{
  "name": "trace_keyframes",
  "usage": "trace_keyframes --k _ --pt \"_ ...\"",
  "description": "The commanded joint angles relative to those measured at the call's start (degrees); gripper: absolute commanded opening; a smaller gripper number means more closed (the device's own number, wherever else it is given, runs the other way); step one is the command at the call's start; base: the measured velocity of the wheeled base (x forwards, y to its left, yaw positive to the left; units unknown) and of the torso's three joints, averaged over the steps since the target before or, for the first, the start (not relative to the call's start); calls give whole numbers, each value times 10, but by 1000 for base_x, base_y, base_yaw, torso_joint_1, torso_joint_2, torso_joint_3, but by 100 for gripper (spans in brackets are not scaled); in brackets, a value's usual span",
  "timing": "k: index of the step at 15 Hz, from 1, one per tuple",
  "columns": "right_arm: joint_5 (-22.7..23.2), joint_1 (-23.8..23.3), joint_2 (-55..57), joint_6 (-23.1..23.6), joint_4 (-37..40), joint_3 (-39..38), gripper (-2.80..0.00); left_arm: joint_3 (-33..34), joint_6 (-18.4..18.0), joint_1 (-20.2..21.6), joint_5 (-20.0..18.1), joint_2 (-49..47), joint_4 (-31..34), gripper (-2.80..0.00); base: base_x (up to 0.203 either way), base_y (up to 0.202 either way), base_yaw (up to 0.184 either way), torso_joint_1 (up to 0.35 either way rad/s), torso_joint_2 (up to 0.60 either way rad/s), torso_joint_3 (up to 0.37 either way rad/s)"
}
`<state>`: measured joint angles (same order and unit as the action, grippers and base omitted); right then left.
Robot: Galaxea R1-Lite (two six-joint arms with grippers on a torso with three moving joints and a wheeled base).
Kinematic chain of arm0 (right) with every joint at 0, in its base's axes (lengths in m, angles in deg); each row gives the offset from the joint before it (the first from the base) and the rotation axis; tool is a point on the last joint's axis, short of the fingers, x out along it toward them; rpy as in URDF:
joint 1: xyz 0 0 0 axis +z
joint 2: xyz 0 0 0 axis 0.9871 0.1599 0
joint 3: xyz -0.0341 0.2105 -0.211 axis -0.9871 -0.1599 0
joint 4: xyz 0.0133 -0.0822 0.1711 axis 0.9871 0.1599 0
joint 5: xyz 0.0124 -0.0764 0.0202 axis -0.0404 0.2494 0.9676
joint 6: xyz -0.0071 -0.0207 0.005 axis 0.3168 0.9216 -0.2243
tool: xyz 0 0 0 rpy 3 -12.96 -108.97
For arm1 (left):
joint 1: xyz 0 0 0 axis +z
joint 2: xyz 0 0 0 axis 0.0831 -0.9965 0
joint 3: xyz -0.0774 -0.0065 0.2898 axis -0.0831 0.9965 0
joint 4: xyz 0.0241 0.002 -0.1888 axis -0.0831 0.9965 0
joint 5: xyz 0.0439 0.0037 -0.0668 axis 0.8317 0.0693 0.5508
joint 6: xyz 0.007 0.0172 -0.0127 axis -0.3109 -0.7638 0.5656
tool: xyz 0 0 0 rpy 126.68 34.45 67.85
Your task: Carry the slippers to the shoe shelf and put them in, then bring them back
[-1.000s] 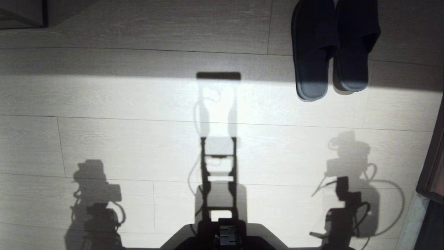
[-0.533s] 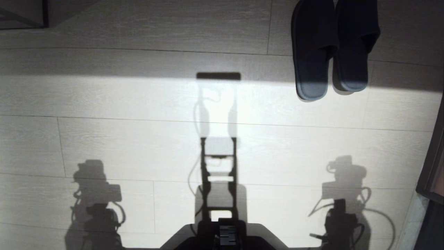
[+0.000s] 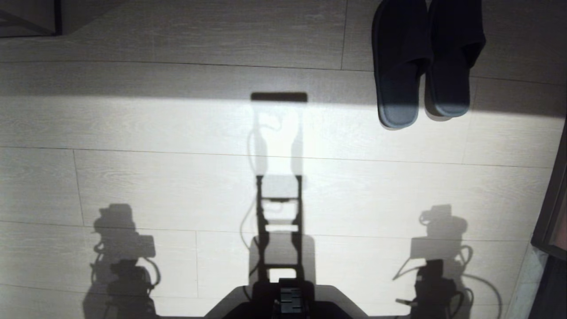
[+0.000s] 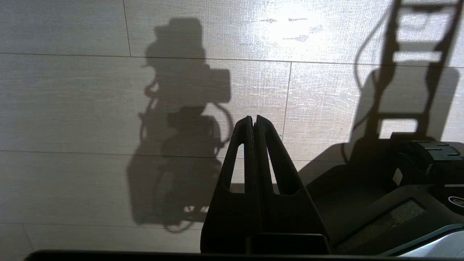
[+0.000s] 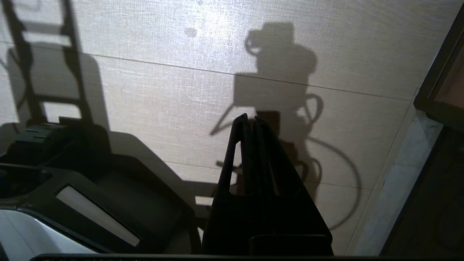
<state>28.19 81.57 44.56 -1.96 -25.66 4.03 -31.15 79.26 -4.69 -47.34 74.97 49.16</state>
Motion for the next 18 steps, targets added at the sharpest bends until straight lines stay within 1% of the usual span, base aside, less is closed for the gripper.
trace_keyframes --k 1,10,18 --pt "0 0 0 0 0 -1 -280 0 0 0 0 -1 0 -280 0 0 0 0 0 0" --pt "0 0 0 0 1 -1 -280 0 1 0 0 0 0 -280 0 0 0 0 0 4" --pt "0 0 0 0 1 -1 -280 0 1 0 1 -1 0 -280 0 0 0 1 2 185"
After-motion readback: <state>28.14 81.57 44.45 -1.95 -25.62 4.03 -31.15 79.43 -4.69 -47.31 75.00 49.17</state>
